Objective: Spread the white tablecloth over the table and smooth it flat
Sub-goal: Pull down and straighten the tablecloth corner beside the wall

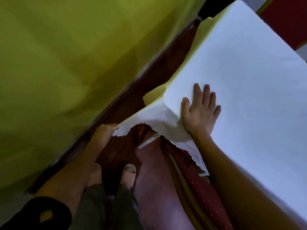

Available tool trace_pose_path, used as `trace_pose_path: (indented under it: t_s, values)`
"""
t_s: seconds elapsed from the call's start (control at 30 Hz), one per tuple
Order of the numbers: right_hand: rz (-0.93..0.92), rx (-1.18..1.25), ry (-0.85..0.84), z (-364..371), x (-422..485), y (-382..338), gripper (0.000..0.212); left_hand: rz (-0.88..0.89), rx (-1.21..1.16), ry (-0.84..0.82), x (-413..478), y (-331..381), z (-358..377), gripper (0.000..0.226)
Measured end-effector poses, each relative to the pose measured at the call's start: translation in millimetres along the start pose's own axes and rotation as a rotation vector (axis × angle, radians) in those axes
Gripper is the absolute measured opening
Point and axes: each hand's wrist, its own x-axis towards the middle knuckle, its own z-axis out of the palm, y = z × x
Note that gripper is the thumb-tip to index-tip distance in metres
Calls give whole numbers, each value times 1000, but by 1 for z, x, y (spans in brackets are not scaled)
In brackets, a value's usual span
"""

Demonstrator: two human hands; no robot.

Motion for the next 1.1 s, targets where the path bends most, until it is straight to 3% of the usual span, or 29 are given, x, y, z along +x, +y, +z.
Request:
trace_pose_path:
  t_s: [0.1, 0.17, 0.23, 0.3, 0.37, 0.43, 0.6, 0.73, 0.87, 1.03, 1.1]
  values:
    - [-2, -8, 2, -1, -1, 2, 60, -173, 335, -2, 28, -43, 3, 38]
    - [-4, -1, 2, -2, -1, 2, 60, -245, 297, 59, 37, -56, -1, 42]
    - [-6, 4, 3, -2, -1, 2, 60, 31, 213, 310, 14, -15, -4, 50]
    - [-4, 3, -4, -3, -1, 2, 60, 318, -88, 465, -15, 56, 3, 58]
    - [-9, 3, -12, -4, -2, 1, 60, 464, -313, 238, -32, 118, 15, 56]
    - [-17, 16, -32, -5, -2, 3, 60, 518, -295, 108, -35, 145, 25, 54]
    - [-34, 80, -123, -10, 3, 9, 58, 524, -238, 236, -36, 137, 26, 63]
    - [-180, 123, -220, -19, -3, 30, 57, 506, -51, 290, -44, 144, 26, 63]
    - [-326, 40, -275, -33, -27, 65, 58, 456, 602, 425, -66, 157, 44, 59]
    - [-9, 24, -287, -39, -70, 106, 62, 628, 903, 150, -81, 170, 69, 72]
    - [9, 47, -346, -46, -74, 115, 63, 689, 967, 58, -86, 176, 76, 72]
